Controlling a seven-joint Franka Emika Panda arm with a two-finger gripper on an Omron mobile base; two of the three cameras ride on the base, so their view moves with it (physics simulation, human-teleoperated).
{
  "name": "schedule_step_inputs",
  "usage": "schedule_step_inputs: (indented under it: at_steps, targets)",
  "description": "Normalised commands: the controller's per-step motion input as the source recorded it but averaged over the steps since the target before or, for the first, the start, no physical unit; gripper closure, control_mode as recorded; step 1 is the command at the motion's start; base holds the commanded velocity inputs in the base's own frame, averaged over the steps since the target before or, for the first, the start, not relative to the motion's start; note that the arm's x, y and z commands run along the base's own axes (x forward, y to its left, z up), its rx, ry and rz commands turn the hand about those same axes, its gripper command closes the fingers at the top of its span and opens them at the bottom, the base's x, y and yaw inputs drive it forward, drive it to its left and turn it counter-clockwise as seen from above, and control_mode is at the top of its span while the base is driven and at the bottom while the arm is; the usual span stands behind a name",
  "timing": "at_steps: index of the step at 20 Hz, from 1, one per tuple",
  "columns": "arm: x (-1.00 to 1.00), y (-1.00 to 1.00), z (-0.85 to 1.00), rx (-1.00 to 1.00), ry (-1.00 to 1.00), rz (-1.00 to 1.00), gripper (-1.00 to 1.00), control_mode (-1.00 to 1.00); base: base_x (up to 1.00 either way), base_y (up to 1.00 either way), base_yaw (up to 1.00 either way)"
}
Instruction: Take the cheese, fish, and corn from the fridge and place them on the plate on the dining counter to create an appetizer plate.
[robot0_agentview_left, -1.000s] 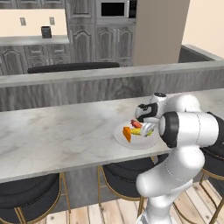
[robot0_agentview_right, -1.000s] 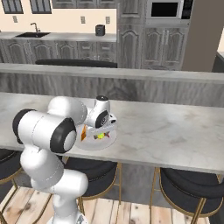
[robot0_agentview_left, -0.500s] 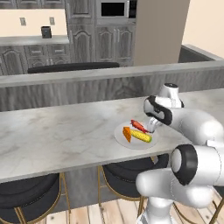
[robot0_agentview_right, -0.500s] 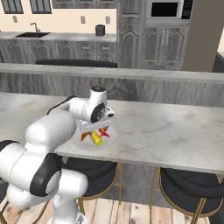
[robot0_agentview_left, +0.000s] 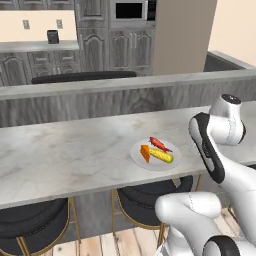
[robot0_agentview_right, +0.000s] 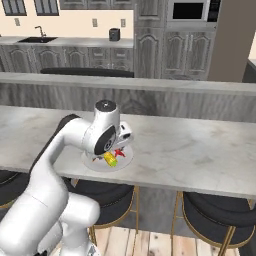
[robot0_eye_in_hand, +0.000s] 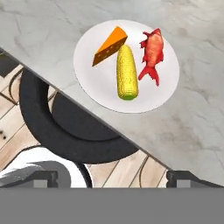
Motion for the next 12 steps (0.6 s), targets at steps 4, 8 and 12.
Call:
schedule_step_inputs:
  at_steps: [4, 8, 12]
  targets:
    - [-1.00, -0.44, 0.40, 0.00, -0.25, 0.00, -1.00, -1.00, 0.00, 0.00, 0.00]
    - [-1.00, -0.58, 0.29, 0.00, -0.25, 0.00, -1.00, -1.00, 0.00, 0.00, 0.00]
    - [-1.00, -0.69, 0.28, 0.00, -0.22, 0.00, -1.00, -1.00, 0.00, 0.00, 0.00]
